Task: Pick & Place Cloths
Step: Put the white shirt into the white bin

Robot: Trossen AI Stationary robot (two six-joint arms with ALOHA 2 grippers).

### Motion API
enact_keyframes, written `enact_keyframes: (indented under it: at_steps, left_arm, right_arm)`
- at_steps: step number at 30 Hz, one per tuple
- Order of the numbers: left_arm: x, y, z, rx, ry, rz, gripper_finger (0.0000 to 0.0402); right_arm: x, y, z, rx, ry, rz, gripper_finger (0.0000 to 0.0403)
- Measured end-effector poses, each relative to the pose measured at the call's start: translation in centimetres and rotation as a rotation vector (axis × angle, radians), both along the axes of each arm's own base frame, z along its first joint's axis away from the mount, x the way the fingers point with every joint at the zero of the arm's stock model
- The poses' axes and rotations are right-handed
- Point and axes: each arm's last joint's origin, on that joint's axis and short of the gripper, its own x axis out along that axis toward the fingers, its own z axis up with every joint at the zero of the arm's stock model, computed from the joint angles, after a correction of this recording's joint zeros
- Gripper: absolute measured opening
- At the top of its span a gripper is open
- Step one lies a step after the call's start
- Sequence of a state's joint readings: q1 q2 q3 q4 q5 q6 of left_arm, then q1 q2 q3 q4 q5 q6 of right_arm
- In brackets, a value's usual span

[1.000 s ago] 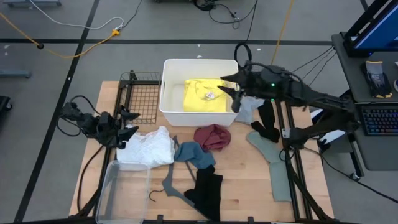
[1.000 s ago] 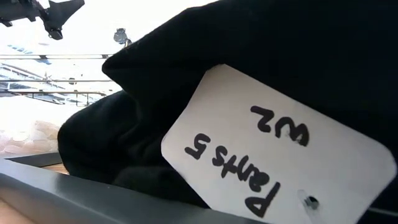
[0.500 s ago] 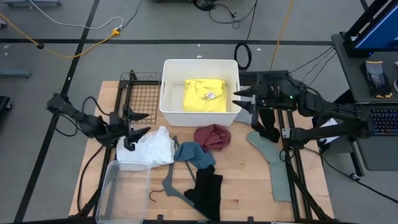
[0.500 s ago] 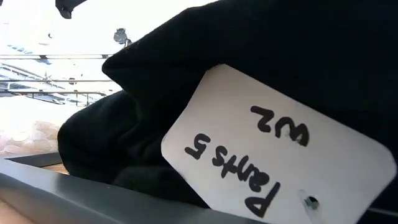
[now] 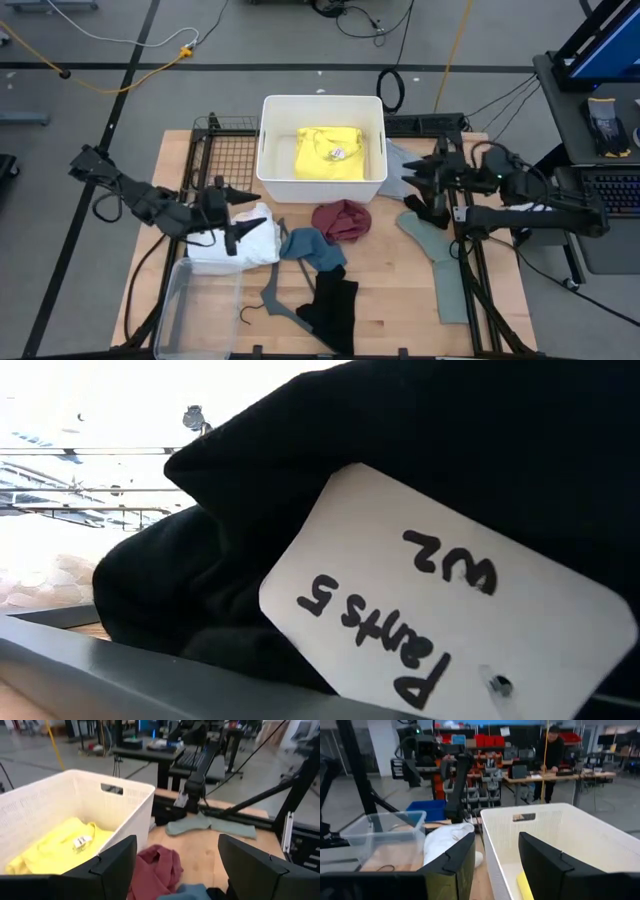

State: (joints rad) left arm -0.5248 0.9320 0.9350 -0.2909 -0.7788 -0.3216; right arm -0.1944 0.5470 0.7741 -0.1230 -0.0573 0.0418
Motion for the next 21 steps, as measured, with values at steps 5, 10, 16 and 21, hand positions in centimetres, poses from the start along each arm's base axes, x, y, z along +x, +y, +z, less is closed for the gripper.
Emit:
enact_keyframes:
  at_steps: [5, 10, 16, 21]
  left_arm:
    - [1.8, 0.1, 0.5, -0.045, 0.104, -0.007, 0.0282]
    - [3.3, 0.7, 0.4, -0.114, 0.257, -0.027, 0.0282]
    - [3.8, 1.7, -0.2, -0.184, 0.521, -0.008, 0.0282]
    - [3.2, 2.4, -1.7, -0.245, 0.738, 0.009, 0.0282]
  right_arm:
    - [-1.4, 0.3, -0.5, -0.008, -0.041, 0.000, 0.0142]
    - [-2.1, 0.5, -1.4, -0.011, -0.047, 0.029, 0.0142]
    - [-2.3, 0.6, -2.4, 0.004, -0.040, 0.050, 0.0142]
    - [-2.3, 0.6, -2.5, 0.020, -0.040, 0.051, 0.0142]
